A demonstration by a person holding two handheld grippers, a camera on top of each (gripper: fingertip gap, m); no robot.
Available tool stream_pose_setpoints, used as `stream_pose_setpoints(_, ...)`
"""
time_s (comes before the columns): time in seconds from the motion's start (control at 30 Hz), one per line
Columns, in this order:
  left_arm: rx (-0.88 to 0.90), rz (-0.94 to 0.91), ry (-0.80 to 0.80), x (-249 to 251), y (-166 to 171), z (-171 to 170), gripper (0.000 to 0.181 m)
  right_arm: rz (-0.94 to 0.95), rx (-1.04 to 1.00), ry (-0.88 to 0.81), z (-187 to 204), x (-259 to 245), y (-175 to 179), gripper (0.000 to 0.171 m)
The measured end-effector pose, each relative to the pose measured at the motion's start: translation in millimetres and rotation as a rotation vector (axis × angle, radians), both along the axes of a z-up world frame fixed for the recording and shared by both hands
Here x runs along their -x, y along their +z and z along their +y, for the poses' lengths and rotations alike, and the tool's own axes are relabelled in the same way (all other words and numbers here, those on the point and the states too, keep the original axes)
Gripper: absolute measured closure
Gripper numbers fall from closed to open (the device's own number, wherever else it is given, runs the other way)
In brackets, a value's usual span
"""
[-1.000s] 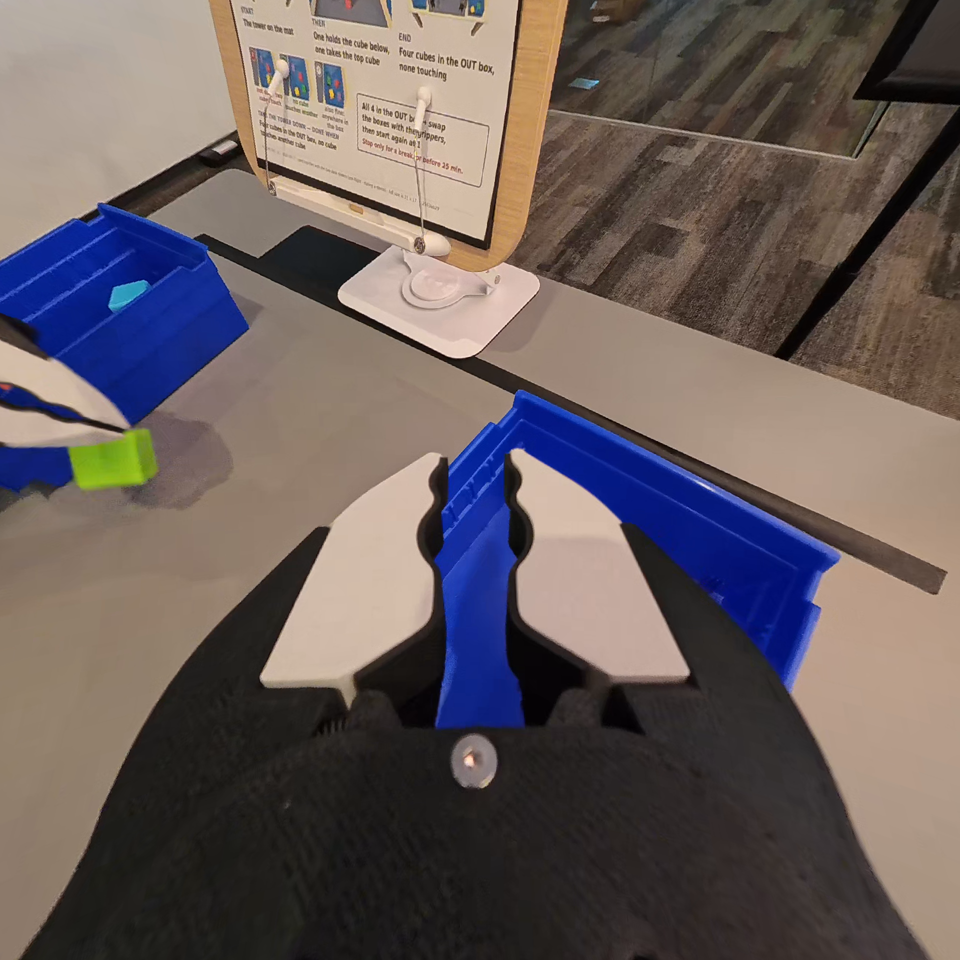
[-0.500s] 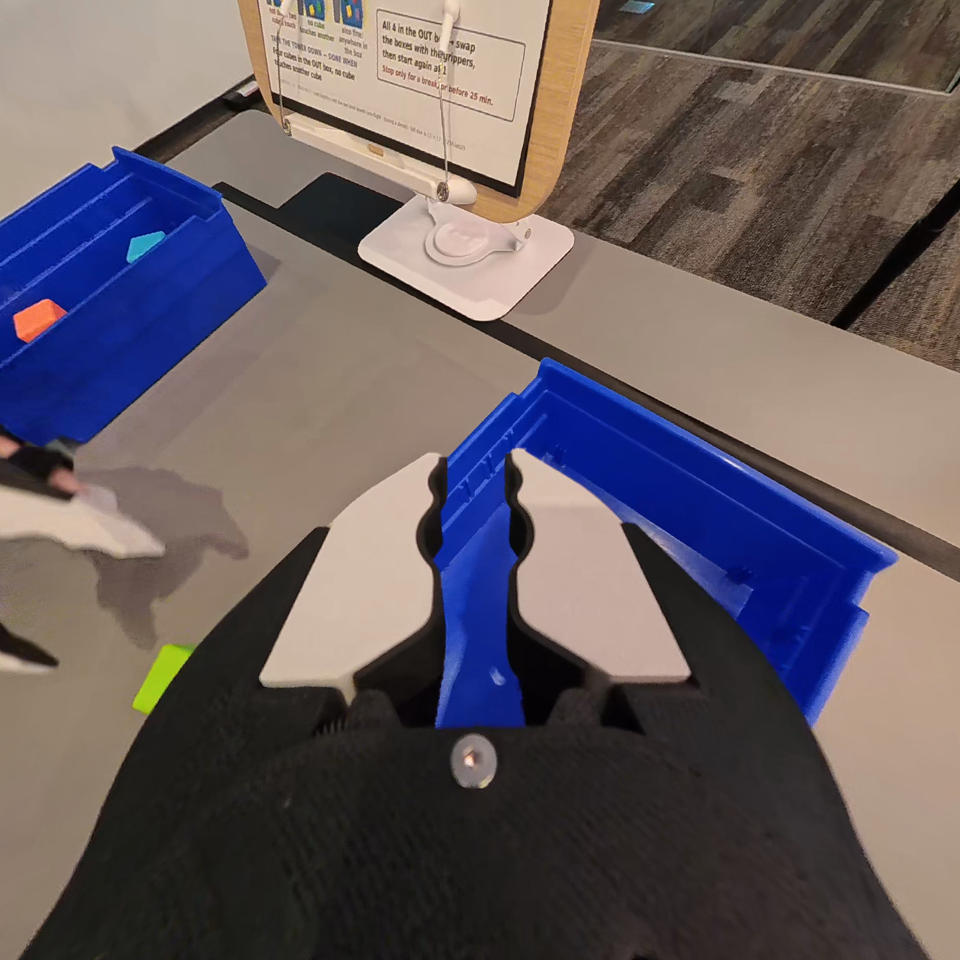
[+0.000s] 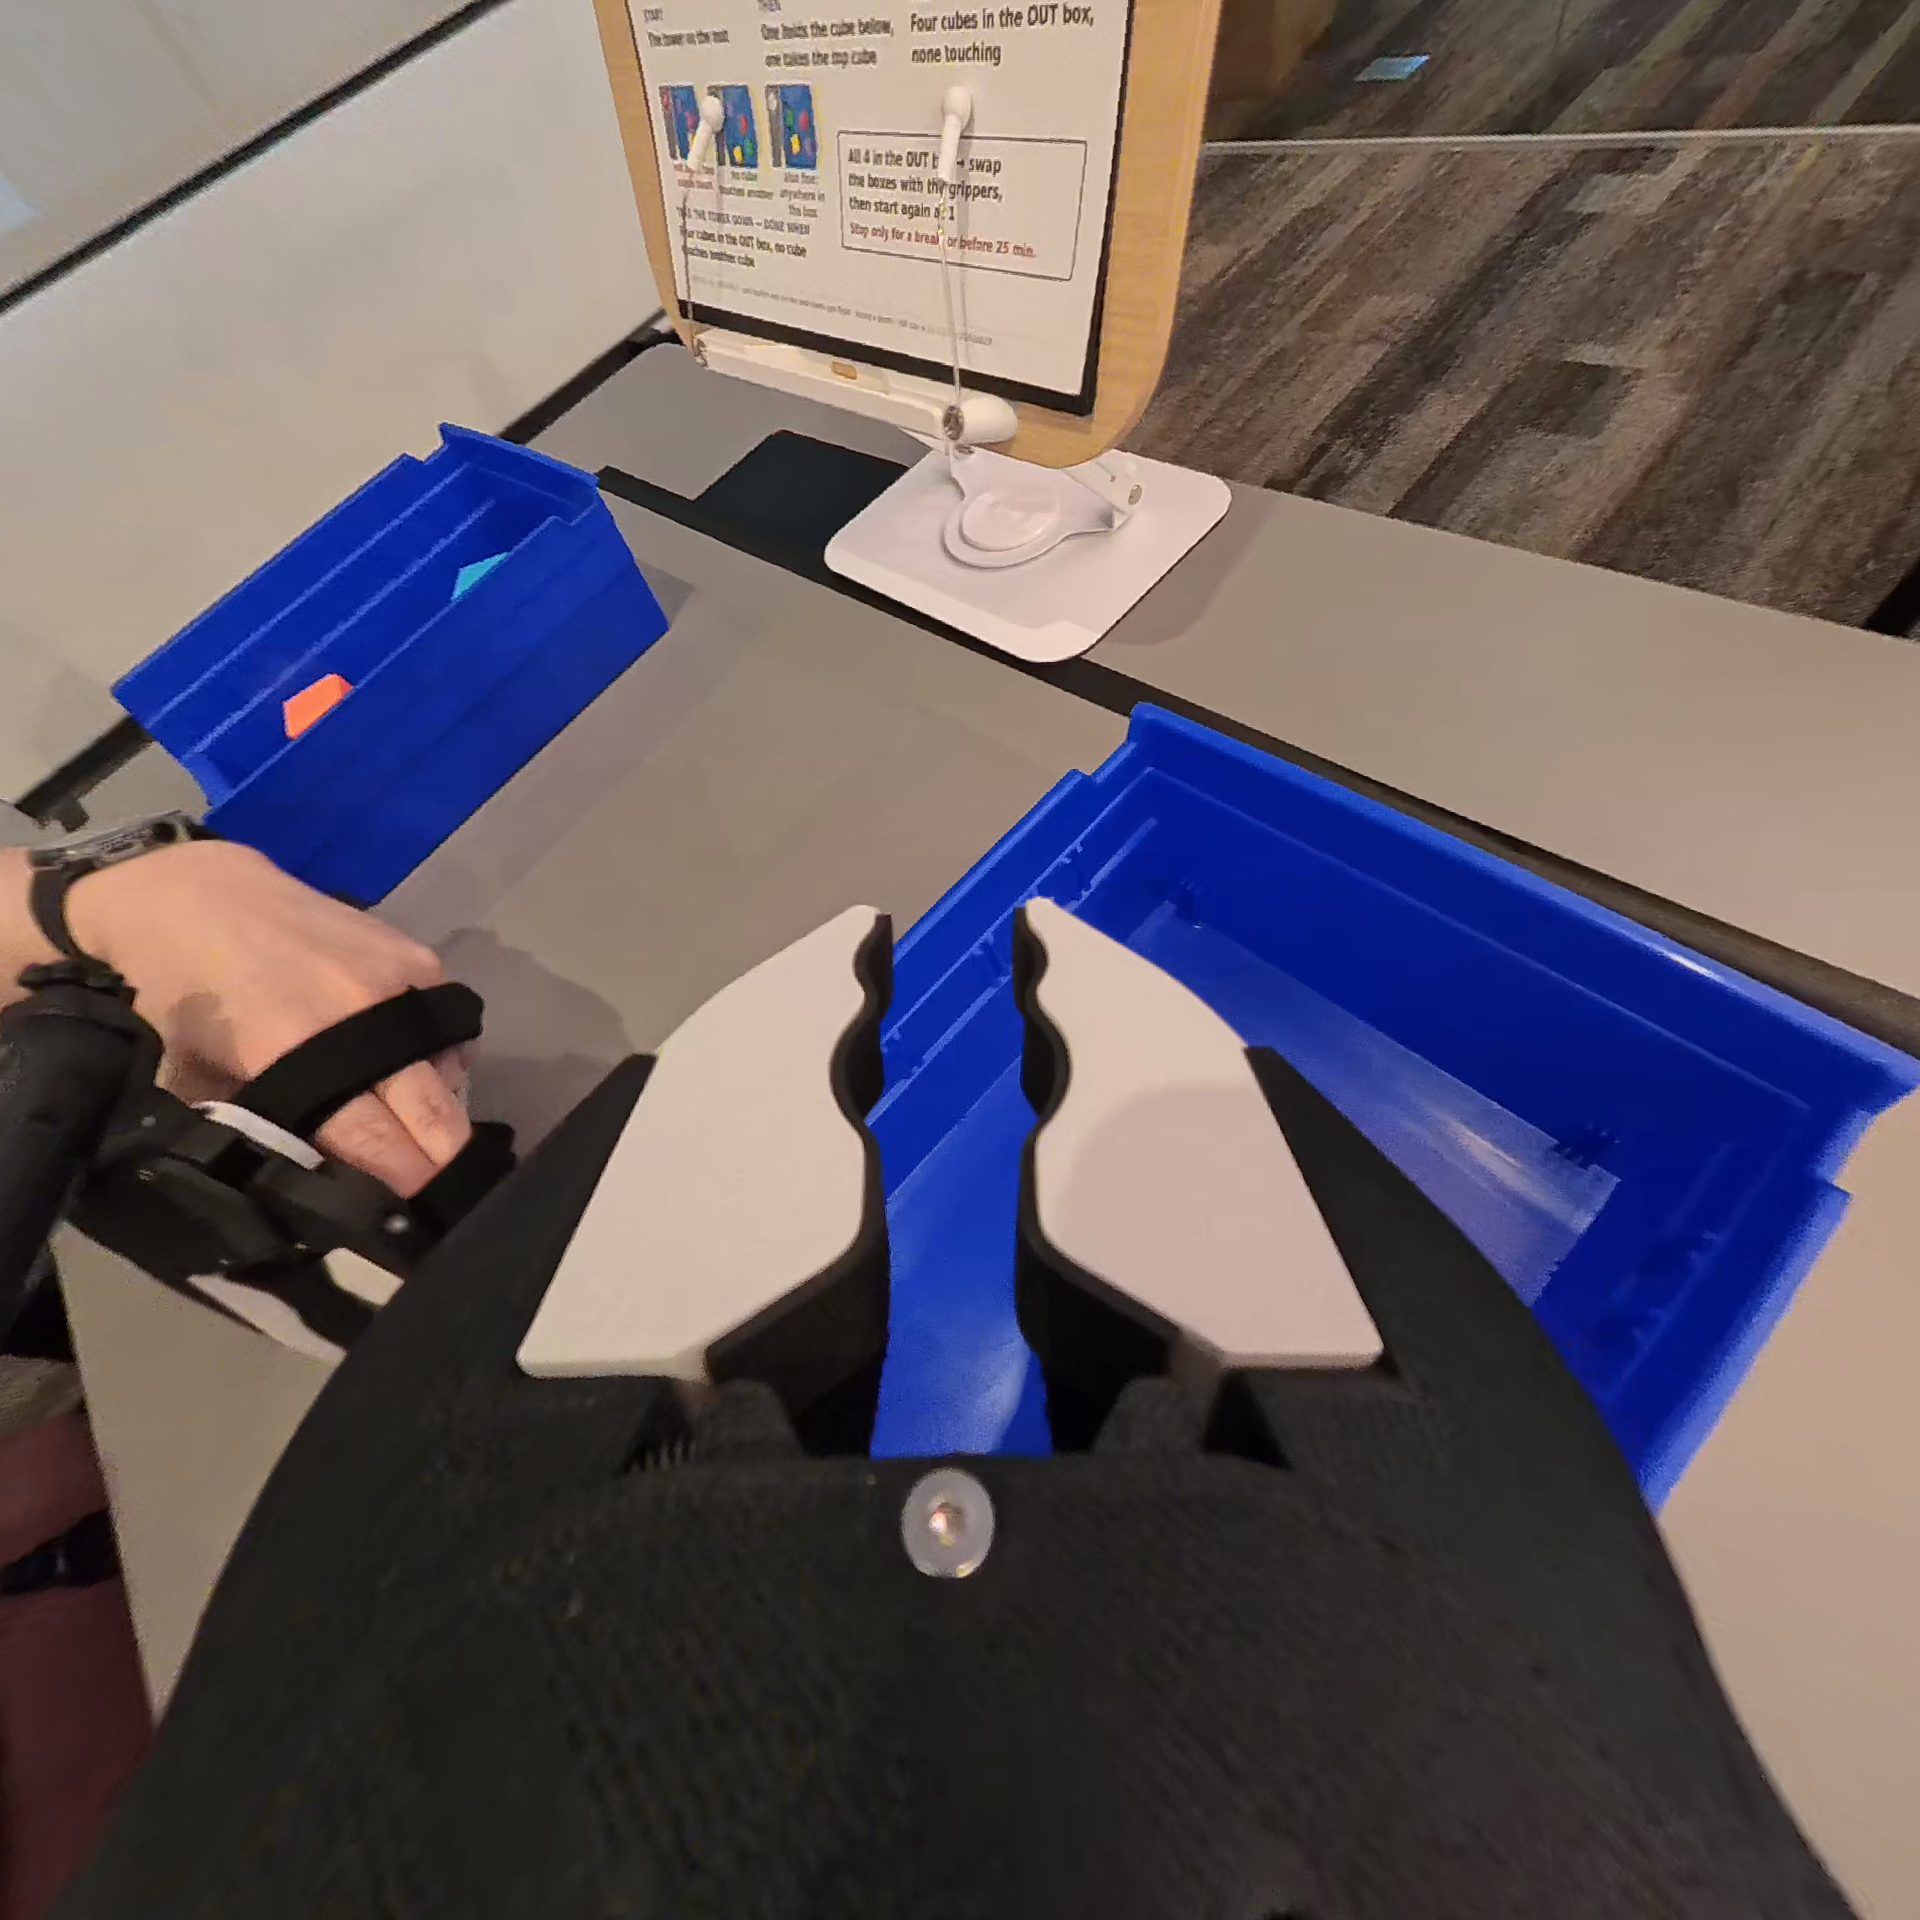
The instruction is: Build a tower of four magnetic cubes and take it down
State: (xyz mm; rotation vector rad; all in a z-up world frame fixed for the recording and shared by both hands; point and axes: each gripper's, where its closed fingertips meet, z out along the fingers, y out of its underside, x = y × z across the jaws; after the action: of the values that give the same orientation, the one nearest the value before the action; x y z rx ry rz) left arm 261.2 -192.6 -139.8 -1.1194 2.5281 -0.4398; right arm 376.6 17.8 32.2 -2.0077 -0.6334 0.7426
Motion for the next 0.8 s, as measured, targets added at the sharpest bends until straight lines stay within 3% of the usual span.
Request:
stream_pose_setpoints(0.1,-0.005,0.098,-0.068,1.1,-9.8,-3.4,0.11,0.024,0.021,0.02,-2.8,-0.2,-3.0,0.147)
stream_pose_setpoints(0.2,-0.016,0.155,-0.112,1.2,-20.2,-4.2,0.12,0.034,0.026,0.019,-2.8,-2.8,-3.3,0.148)
stream_pose_setpoints(0.37,-0.008,0.17,-0.052,2.2,-20.8,0.8,0.122,0.056,0.032,0.045,-5.4,-1.2,-1.3,0.148)
stream_pose_setpoints(0.57,-0.007,0.096,0.195,25.6,7.6,40.9,0.123,0.055,0.029,0.064,-6.5,5.5,-0.3,0.148)
stream_pose_setpoints(0.67,-0.059,0.024,0.382,54.8,28.9,88.6,0.123,0.036,0.039,0.071,-5.9,9.3,-3.8,0.148)
stream_pose_setpoints(0.8,-0.043,0.089,0.659,105.2,30.6,139.0,0.123,0.006,0.053,0.077,-4.5,14.7,-8.9,0.148)
